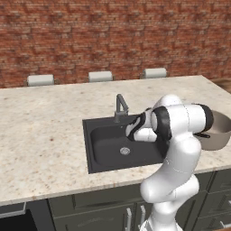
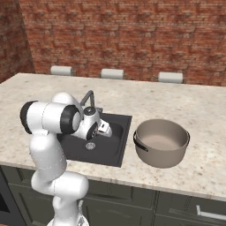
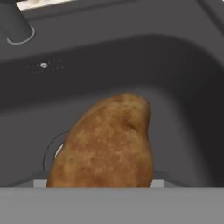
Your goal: Dump the potato from the pot into the sink. Then turn on the water and wash the potato. Then turn off the water and put the potato back in the pot.
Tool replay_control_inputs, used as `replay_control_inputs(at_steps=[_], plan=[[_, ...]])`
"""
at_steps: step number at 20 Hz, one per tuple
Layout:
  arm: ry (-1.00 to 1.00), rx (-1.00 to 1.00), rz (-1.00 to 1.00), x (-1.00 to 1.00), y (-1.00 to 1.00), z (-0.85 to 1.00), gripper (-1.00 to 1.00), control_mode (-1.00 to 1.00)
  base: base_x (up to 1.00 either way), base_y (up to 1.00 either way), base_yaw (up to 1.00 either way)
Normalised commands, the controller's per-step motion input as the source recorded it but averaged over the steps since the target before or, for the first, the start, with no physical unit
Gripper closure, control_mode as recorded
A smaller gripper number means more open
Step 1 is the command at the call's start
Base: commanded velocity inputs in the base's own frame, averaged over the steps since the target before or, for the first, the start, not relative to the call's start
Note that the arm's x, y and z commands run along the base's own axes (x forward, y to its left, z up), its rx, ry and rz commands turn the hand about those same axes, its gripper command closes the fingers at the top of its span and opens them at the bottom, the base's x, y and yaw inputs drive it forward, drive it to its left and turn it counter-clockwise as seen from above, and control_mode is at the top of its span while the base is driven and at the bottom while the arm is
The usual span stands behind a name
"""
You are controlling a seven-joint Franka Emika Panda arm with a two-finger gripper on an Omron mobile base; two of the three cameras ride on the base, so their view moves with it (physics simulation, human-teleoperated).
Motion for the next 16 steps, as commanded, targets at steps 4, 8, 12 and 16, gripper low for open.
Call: replay_control_inputs(at_steps=[4,8,12,16], plan=[[0.0,0.0,0.0,-0.35,-0.04,0.82,1.0,-1.0,0.0,0.0,0.0],[0.04,0.0,0.0,-0.43,-0.17,0.7,1.0,-1.0,0.0,0.0,0.0],[0.1,0.0,0.0,-0.35,-0.12,0.73,1.0,-1.0,0.0,0.0,0.0],[0.13,0.0,0.0,-0.36,-0.18,0.71,1.0,-1.0,0.0,0.0,0.0]])
